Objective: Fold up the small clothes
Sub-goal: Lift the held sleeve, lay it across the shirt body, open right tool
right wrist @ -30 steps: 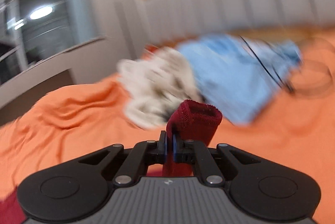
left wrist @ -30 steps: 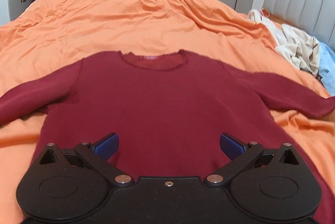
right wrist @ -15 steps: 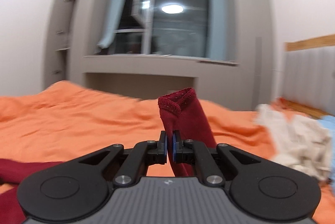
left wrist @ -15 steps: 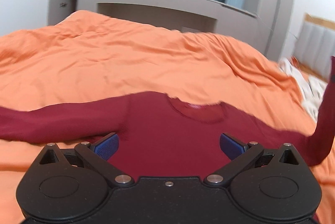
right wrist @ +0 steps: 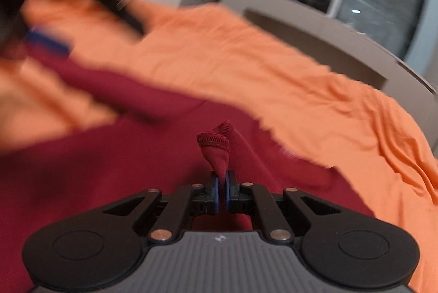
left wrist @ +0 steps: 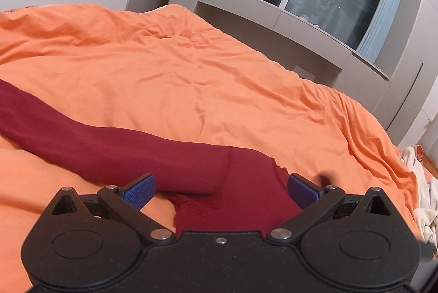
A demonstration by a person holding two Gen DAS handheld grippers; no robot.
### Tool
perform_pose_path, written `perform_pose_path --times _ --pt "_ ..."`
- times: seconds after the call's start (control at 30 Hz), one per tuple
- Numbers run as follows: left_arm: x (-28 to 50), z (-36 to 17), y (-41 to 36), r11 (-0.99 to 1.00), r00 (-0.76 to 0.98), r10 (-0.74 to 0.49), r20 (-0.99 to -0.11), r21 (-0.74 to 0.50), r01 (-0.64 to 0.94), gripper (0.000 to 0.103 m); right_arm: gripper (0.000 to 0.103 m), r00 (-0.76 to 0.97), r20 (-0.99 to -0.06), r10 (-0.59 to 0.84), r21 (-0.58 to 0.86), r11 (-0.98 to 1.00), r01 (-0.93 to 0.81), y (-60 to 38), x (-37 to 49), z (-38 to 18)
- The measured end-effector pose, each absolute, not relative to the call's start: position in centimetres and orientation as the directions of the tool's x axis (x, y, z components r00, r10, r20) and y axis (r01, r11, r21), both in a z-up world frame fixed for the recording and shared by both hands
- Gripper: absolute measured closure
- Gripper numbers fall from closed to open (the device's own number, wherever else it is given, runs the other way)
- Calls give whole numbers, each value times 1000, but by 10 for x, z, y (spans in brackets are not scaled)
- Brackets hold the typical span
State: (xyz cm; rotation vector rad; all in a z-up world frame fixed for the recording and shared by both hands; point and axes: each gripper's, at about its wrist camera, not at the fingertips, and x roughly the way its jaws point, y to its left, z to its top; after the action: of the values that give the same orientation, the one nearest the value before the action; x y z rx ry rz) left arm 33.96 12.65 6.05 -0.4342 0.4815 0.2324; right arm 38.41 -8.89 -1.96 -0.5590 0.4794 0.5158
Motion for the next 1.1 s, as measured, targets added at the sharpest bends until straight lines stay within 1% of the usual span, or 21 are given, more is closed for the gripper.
perform_pose_path --times 0.07,0.13,0.17,0.2,0.23,0.27,0.3,0.33,0.43,0.53,0.63,0.7,0.77,0.8,0.83,0.87,0.9,1.0,1.1 --pt "342 58 127 885 859 111 -500 -344 -314 1 95 744 -587 320 -401 684 -610 -78 377 -32" --pt "344 56 125 890 855 103 -508 -337 -307 1 85 727 -601 333 -409 653 -638 -75 364 -37" --pt "345 55 123 894 853 97 -513 -331 -301 1 83 722 -601 343 -410 643 -647 -73 362 -36" --pt "348 52 121 900 850 89 -519 -324 -292 1 72 719 -600 351 -408 639 -652 -76 356 -33" --pt "350 50 119 905 847 81 -525 -318 -283 1 57 720 -594 360 -405 640 -654 -81 351 -30" --pt "353 48 117 911 844 69 -532 -311 -271 1 50 721 -588 368 -398 644 -653 -88 346 -27" --pt "355 45 115 916 841 58 -538 -306 -259 1 40 722 -581 376 -388 652 -651 -97 340 -24" --pt "358 42 113 923 837 43 -545 -299 -243 1 34 724 -575 382 -377 661 -648 -108 334 -20" --pt "366 33 104 941 829 4 -559 -279 -192 1 24 748 -557 361 -366 702 -611 -147 317 -11" --pt "373 23 93 954 814 -29 -580 -259 -151 1 16 799 -530 284 -376 766 -521 -191 304 -5" --pt "379 12 82 967 792 -56 -608 -230 -108 1 14 848 -509 148 -373 850 -372 -234 296 -4" --pt "383 3 74 978 774 -46 -632 -186 -94 1 14 852 -521 59 -331 906 -264 -262 300 -6" --pt "388 -6 67 986 751 -24 -660 -139 -90 1 15 839 -544 5 -280 941 -187 -285 308 -10" --pt "391 -11 64 988 736 -14 -676 -122 -93 1 21 829 -559 -18 -263 952 -157 -294 312 -14" --pt "392 -15 64 989 722 -7 -692 -112 -97 1 29 817 -575 -33 -251 958 -137 -301 316 -17" --pt "395 -19 64 989 703 4 -711 -102 -109 1 32 806 -591 -40 -237 963 -126 -307 319 -20" --pt "398 -22 65 988 686 13 -728 -96 -120 1 38 799 -601 -41 -221 968 -116 -312 323 -23" --pt "402 -29 69 985 657 16 -754 -99 -138 1 45 794 -608 18 -128 985 -120 -326 328 -27" --pt "402 -30 68 988 652 25 -757 -82 -134 1 46 795 -602 75 -69 987 -146 -326 335 -30"
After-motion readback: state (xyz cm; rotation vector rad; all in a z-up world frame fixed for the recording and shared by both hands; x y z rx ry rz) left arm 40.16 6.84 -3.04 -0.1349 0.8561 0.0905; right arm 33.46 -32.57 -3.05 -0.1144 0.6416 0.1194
